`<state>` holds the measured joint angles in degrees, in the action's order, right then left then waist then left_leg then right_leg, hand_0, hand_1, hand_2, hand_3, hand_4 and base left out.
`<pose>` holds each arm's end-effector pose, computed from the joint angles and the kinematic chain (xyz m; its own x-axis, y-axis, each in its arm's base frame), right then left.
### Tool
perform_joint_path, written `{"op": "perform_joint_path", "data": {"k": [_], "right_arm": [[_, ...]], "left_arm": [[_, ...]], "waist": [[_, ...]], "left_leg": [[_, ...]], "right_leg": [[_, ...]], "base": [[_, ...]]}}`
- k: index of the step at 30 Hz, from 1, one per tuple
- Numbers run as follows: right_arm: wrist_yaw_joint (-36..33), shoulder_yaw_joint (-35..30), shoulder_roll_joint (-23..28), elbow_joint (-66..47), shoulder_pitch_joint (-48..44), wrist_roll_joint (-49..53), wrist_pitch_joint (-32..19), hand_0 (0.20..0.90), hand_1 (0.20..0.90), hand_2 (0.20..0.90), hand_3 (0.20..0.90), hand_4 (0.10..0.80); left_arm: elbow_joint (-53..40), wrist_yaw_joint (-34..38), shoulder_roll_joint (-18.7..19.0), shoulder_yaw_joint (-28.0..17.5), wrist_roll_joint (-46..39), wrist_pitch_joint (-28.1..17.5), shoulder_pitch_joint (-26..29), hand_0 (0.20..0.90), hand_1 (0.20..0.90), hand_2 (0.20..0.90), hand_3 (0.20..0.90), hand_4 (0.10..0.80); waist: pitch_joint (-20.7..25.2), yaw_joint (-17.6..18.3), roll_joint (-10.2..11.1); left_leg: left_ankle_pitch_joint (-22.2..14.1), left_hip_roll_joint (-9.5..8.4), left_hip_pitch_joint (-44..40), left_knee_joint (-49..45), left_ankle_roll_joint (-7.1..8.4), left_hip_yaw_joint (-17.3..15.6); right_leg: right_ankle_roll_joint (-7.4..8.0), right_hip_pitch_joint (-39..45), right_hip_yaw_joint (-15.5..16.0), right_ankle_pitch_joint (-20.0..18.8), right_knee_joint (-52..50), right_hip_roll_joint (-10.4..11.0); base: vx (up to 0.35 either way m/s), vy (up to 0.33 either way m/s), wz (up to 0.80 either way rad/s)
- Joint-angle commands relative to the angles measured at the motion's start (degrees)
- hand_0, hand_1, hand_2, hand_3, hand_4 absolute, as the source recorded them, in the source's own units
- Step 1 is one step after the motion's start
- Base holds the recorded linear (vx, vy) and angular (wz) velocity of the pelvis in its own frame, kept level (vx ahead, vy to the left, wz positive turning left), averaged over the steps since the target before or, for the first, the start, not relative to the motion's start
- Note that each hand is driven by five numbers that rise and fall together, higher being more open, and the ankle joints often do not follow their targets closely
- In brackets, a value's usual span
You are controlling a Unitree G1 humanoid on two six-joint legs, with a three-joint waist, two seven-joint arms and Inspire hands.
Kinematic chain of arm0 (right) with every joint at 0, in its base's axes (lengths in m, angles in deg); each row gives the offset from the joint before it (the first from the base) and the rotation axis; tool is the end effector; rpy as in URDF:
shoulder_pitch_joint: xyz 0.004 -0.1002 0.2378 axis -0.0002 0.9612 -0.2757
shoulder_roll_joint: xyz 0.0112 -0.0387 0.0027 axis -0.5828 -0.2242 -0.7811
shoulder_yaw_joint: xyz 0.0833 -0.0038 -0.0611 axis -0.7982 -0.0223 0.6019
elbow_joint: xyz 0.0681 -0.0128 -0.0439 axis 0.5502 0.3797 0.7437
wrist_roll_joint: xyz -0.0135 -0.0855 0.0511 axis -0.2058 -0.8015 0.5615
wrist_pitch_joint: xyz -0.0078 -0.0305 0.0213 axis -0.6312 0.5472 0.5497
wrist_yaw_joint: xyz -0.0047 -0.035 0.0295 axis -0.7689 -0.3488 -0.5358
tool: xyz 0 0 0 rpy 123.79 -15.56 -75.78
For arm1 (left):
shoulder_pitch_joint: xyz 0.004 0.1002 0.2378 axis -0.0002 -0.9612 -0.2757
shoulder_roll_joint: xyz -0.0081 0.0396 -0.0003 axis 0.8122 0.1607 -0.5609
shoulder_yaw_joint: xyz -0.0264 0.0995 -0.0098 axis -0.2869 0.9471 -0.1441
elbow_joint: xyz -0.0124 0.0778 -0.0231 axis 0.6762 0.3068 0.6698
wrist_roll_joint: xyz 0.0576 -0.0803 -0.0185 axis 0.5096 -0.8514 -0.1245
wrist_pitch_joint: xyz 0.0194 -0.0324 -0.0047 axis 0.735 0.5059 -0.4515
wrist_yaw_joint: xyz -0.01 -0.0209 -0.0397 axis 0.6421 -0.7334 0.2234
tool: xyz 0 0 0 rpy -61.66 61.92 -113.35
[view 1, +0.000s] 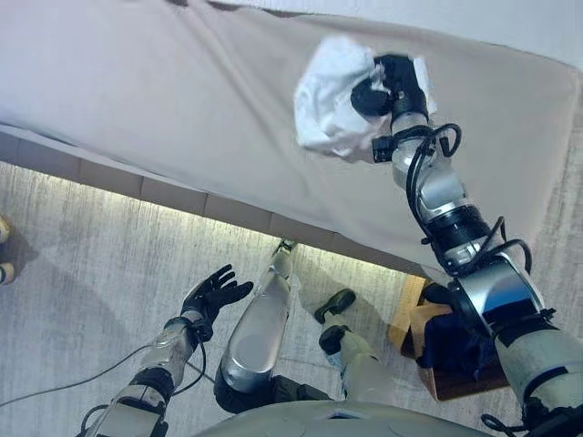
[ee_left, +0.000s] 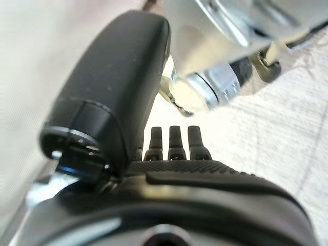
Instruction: Pick up the clothes from the bed and place them into the basket
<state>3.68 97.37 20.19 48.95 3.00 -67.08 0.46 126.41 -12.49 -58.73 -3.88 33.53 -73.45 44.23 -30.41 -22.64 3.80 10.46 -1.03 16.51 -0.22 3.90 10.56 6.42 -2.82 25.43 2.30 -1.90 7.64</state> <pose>0.3284 -0.1415 0.2170 0.8638 -0.1336 0.4858 0.3015 0.9096 -0.2858 0.1650 0.2334 -0.0728 0.7654 0.0133 -0.6434 -0.1837 0.9627 -0.1987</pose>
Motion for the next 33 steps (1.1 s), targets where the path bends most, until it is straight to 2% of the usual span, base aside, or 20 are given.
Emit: {"op": "perform_joint_path", "data": {"k": [1, 3, 6, 8, 13, 18, 22, 27, 31, 33], "right_arm": [[-12.05, -8.01, 4.41, -10.31, -2.63, -11.13, -9.76, 0.300, 0.300, 0.300, 0.200, 0.100], [-15.10, -9.81, 6.77, -15.82, 0.40, -14.60, -8.76, 0.300, 0.300, 0.300, 0.200, 0.100], [-23.70, -13.73, 10.85, -23.57, 5.99, -17.71, -11.46, 0.300, 0.300, 0.300, 0.200, 0.100], [-26.69, -15.37, 12.28, -26.44, 8.31, -20.06, -11.21, 0.300, 0.300, 0.300, 0.200, 0.100], [-27.96, -17.32, 17.77, -27.09, 12.17, -19.65, -8.37, 0.300, 0.300, 0.300, 0.200, 0.100], [-23.98, -20.85, 21.57, -22.82, 18.08, -16.86, -6.17, 0.300, 0.300, 0.300, 0.200, 0.100], [-18.61, -22.70, 21.27, -17.97, 23.02, -15.63, -5.08, 0.300, 0.300, 0.300, 0.200, 0.100], [-14.12, -22.49, 20.20, -12.37, 25.99, -16.05, -2.40, 0.300, 0.300, 0.300, 0.200, 0.100], [-12.34, -20.39, 22.59, -4.70, 24.09, -15.70, -0.65, 0.300, 0.300, 0.300, 0.200, 0.100], [-12.58, -18.61, 24.17, 0.14, 20.30, -14.99, 0.34, 0.300, 0.300, 0.300, 0.200, 0.100]], "left_arm": [[1.46, 0.41, 0.99, -1.27, 1.85, -1.53, -7.75, 0.900, 0.900, 0.900, 0.900, 0.800], [1.85, 0.49, 0.81, -2.81, 3.69, -0.67, -9.10, 0.900, 0.900, 0.900, 0.900, 0.800], [3.67, 0.71, 0.41, -4.24, 6.43, -0.42, -10.84, 0.900, 0.900, 0.900, 0.900, 0.800], [4.05, 1.24, 0.00, -4.40, 8.14, 0.29, -10.82, 0.900, 0.900, 0.900, 0.900, 0.800], [3.91, 1.99, -0.07, -3.91, 10.10, 3.42, -10.03, 0.900, 0.900, 0.900, 0.900, 0.800], [3.30, 1.08, -0.69, -3.34, 12.33, 6.06, -9.57, 0.900, 0.900, 0.900, 0.900, 0.800], [2.72, 0.52, -1.35, -2.30, 13.20, 6.52, -9.69, 0.900, 0.900, 0.900, 0.900, 0.800], [2.73, 0.35, -1.33, -0.63, 13.90, 6.80, -9.72, 0.900, 0.900, 0.900, 0.900, 0.800], [2.81, 0.15, -0.61, 1.90, 12.35, 6.50, -6.51, 0.900, 0.900, 0.900, 0.900, 0.800], [2.30, 0.45, -0.08, 3.53, 10.02, 5.88, -2.99, 0.900, 0.900, 0.900, 0.900, 0.800]], "waist": [[5.58, 4.67, 1.74], [8.39, 6.28, 1.86], [13.67, 9.65, 1.74], [15.93, 11.23, 1.37], [20.32, 14.99, 0.07], [23.42, 18.78, -1.24], [24.29, 20.78, -1.68], [23.66, 21.75, -2.53], [19.43, 22.31, -4.21], [15.00, 22.65, -5.50]], "left_leg": [[-8.68, 0.67, -5.15, 3.03, -4.10, -5.03], [-9.62, 0.61, -7.37, 3.28, -4.52, -6.24], [-11.48, 0.70, -11.65, 3.70, -5.13, -9.32], [-12.39, 0.73, -13.81, 3.92, -5.33, -10.98], [-13.15, 0.76, -17.51, 4.69, -5.36, -13.94], [-13.36, 0.91, -19.80, 5.22, -4.62, -16.17], [-13.49, 1.17, -21.09, 5.22, -4.13, -17.58], [-13.14, 1.68, -21.25, 4.40, -3.59, -18.10], [-12.66, 1.97, -16.63, 0.17, -2.75, -16.94], [-11.94, 2.07, -12.64, -1.99, -2.27, -16.01]], "right_leg": [[-1.10, -2.57, -4.65, 0.99, -4.20, -1.71], [-0.79, -1.31, -6.18, 0.52, -2.84, -2.03], [-0.49, 0.94, -8.55, -0.31, -0.70, -2.45], [-0.57, 2.01, -9.52, -0.51, 0.04, -2.70], [-1.04, 3.98, -11.75, -0.62, 1.10, -3.49], [-1.70, 5.72, -14.59, -0.25, 2.38, -4.42], [-2.32, 6.79, -15.82, -0.33, 3.44, -5.06], [-3.14, 6.79, -15.64, 0.64, 2.16, -5.36], [-4.53, 2.47, -14.75, 2.02, -2.64, -4.78], [-5.35, -1.71, -14.18, 2.92, -6.36, -4.33]], "base": [[0.068, -0.040, -0.44], [0.118, -0.010, -0.36], [0.143, -0.080, -0.54], [0.068, -0.108, -0.61], [0.042, -0.120, -0.54], [0.035, -0.127, -0.41], [0.059, -0.149, -0.28], [0.039, -0.151, -0.19], [-0.169, -0.134, -0.07], [-0.360, -0.107, 0.02]]}}
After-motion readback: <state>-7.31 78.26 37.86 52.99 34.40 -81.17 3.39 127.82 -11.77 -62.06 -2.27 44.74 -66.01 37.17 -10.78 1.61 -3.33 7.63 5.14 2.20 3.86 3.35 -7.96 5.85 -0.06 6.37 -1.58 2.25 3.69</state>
